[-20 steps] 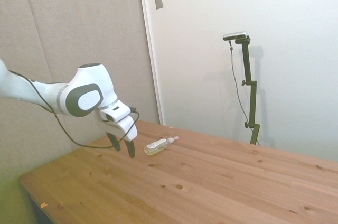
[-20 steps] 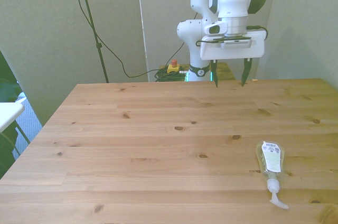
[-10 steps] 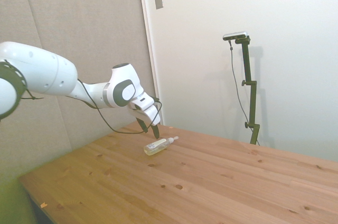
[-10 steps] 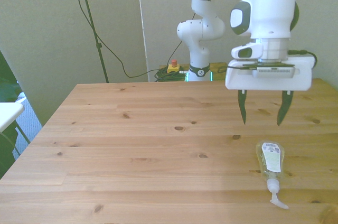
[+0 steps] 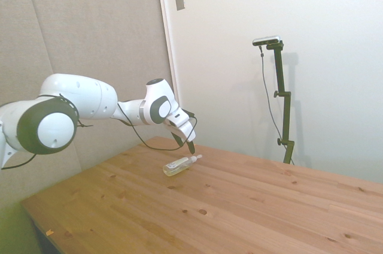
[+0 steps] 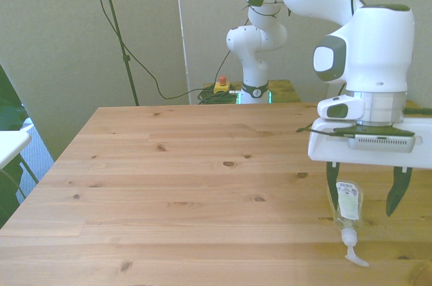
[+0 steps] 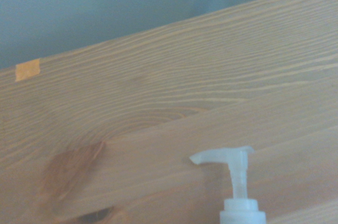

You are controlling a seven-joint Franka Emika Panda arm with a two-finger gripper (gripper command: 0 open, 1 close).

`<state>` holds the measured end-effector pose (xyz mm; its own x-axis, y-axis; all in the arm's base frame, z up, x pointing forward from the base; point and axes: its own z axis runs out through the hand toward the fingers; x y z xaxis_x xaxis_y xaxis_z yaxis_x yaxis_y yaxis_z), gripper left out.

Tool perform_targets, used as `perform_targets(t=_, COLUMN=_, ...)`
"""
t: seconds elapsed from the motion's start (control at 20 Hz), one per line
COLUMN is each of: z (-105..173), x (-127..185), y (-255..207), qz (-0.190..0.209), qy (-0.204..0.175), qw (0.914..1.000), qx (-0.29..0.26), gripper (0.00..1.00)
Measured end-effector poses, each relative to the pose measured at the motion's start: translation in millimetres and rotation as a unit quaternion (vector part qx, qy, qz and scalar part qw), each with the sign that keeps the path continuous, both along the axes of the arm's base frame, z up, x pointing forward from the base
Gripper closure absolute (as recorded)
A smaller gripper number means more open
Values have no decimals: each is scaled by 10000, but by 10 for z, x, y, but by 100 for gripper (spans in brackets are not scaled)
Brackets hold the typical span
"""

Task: Stand the sanitizer

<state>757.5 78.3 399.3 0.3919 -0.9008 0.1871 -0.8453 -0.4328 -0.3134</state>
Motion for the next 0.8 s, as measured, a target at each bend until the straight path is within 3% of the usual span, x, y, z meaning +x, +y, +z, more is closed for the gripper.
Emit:
perform_targets(t=0.4, z=-404, x=301, y=-125, qz=-190, qy=290, qw=9994, qx=14, gripper=0)
perform_targets(t=0.45, z=-432, x=319, y=-147, qz=-206, qy=301, qw=9993, qx=9, gripper=100)
perform_targets(t=0.8, z=-431, x=344, y=-220, qz=-238, qy=417, qw=9988, qx=-5, gripper=100)
